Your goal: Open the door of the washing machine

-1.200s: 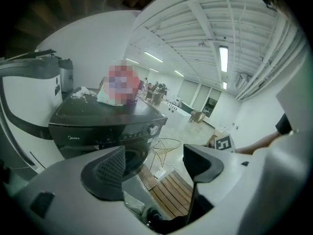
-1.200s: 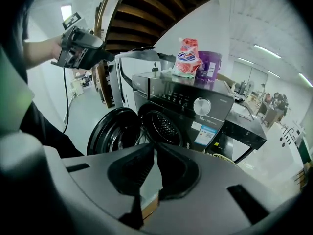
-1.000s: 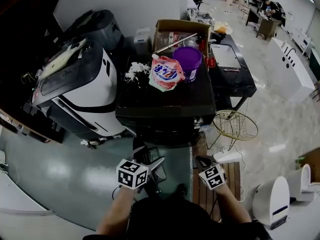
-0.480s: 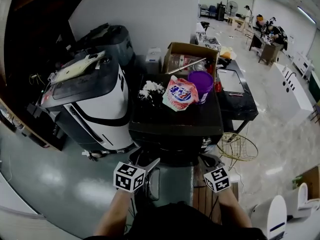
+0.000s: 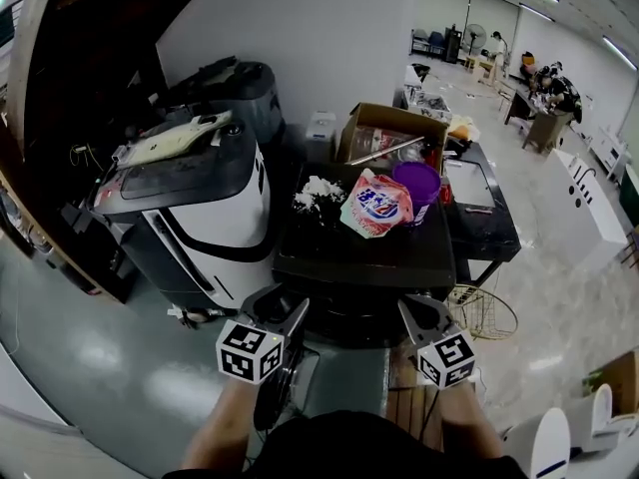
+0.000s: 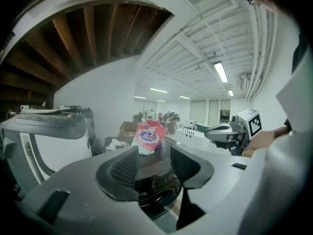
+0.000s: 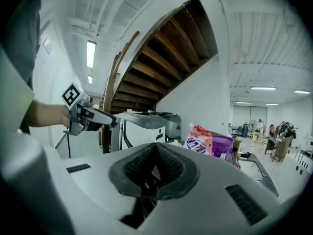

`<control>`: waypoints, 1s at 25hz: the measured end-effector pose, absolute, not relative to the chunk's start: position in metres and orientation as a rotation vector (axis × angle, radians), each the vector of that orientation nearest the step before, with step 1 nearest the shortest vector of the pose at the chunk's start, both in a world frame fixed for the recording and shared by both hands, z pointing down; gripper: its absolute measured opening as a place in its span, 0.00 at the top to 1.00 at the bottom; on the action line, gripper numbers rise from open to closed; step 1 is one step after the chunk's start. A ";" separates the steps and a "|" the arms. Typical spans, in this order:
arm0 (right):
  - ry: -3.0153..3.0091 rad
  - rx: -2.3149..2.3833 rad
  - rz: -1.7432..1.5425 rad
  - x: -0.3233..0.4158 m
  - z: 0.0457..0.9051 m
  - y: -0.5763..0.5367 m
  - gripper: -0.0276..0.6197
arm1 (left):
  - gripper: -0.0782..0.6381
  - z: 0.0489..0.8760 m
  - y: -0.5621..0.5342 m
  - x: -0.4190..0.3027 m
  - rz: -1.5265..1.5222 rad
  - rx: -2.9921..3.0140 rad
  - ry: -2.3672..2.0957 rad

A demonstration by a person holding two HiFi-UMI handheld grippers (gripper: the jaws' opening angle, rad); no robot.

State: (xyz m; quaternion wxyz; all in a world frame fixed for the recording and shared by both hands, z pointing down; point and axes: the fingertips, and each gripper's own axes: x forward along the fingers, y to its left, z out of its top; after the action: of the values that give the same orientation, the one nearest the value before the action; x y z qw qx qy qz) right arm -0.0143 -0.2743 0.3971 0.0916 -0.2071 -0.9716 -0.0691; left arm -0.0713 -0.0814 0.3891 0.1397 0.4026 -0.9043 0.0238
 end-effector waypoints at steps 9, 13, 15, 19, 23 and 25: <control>-2.990 -0.662 -0.240 -0.016 0.336 -0.247 0.93 | 0.74 0.337 -0.069 -0.085 0.098 1.170 -2.768; -3.008 -0.640 -0.268 -0.017 0.325 -0.242 0.93 | 0.82 0.327 -0.067 -0.082 0.074 1.177 -2.790; -3.013 -0.640 -0.275 -0.015 0.323 -0.240 0.93 | 0.84 0.326 -0.067 -0.080 0.069 1.181 -2.793; -3.013 -0.636 -0.242 -0.012 0.327 -0.239 0.93 | 0.84 0.329 -0.061 -0.080 0.048 1.155 -2.799; -2.997 -0.635 -0.242 -0.009 0.333 -0.240 0.93 | 0.84 0.331 -0.056 -0.082 0.038 1.128 -2.805; -2.995 -0.635 -0.233 -0.008 0.336 -0.242 0.93 | 0.84 0.333 -0.057 -0.083 0.035 1.122 -2.802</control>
State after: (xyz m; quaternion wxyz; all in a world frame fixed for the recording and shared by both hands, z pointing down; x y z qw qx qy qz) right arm -0.0078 -0.2417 0.3360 0.0355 -0.2067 -0.9748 -0.0760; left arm -0.0829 -0.0566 0.3327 0.0614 0.3711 -0.9265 0.0117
